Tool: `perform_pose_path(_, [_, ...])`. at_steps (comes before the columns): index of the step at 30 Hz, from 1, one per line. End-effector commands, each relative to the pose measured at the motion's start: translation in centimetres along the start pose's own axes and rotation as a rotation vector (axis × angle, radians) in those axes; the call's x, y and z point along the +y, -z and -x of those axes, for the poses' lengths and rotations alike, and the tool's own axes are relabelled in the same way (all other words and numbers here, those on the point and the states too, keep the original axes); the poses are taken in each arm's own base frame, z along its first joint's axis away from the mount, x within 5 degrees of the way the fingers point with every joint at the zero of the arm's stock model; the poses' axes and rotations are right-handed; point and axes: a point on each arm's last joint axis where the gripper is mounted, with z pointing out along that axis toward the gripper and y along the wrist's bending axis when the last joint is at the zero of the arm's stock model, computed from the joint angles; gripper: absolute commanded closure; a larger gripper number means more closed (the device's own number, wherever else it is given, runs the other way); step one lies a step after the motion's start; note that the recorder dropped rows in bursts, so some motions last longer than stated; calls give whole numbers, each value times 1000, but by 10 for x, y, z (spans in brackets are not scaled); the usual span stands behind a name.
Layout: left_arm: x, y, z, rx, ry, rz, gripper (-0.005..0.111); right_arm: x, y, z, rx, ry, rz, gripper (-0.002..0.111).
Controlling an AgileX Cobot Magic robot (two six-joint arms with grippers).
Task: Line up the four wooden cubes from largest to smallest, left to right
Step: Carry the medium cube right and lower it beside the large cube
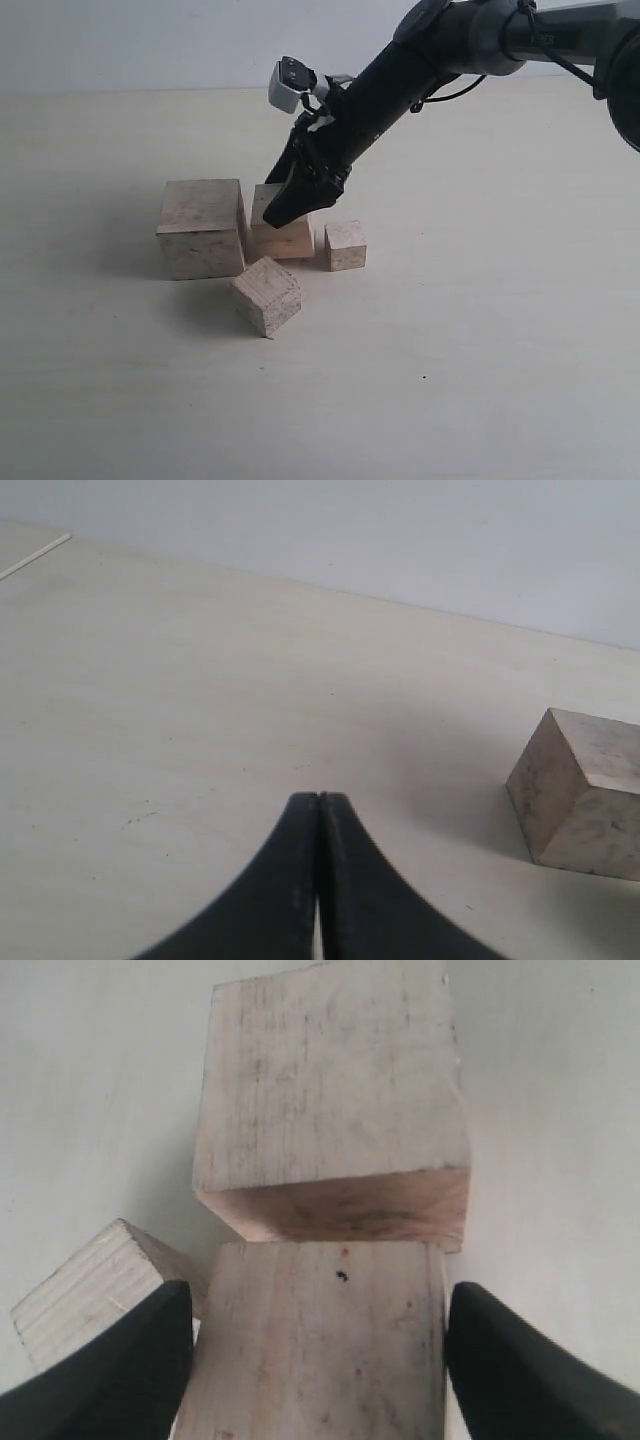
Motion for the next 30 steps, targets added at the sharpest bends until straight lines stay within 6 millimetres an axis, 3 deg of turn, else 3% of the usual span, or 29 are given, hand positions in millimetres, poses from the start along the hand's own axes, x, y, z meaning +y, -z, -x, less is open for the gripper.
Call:
perform_pose_path(1, [0,0,0,-10,-4,1,107,1,-1,2,-22,37,7,108])
perform_pose_path(6, [0,0,0,-10,-4,1,107,-4,-12,-7,-27,26,27,107])
perform_pose_path(17, [0,0,0,-10,-4,1,107,-6,-18,-10,-59,28,38,88])
perform_pose_path(26, [0,0,0,-10,-4,1,107,-6,-16,-7,-88,19,36,46])
perform_pose_path(30, [0,0,0,-10,-4,1,107,-1,-4,7,-116,41,15,37])
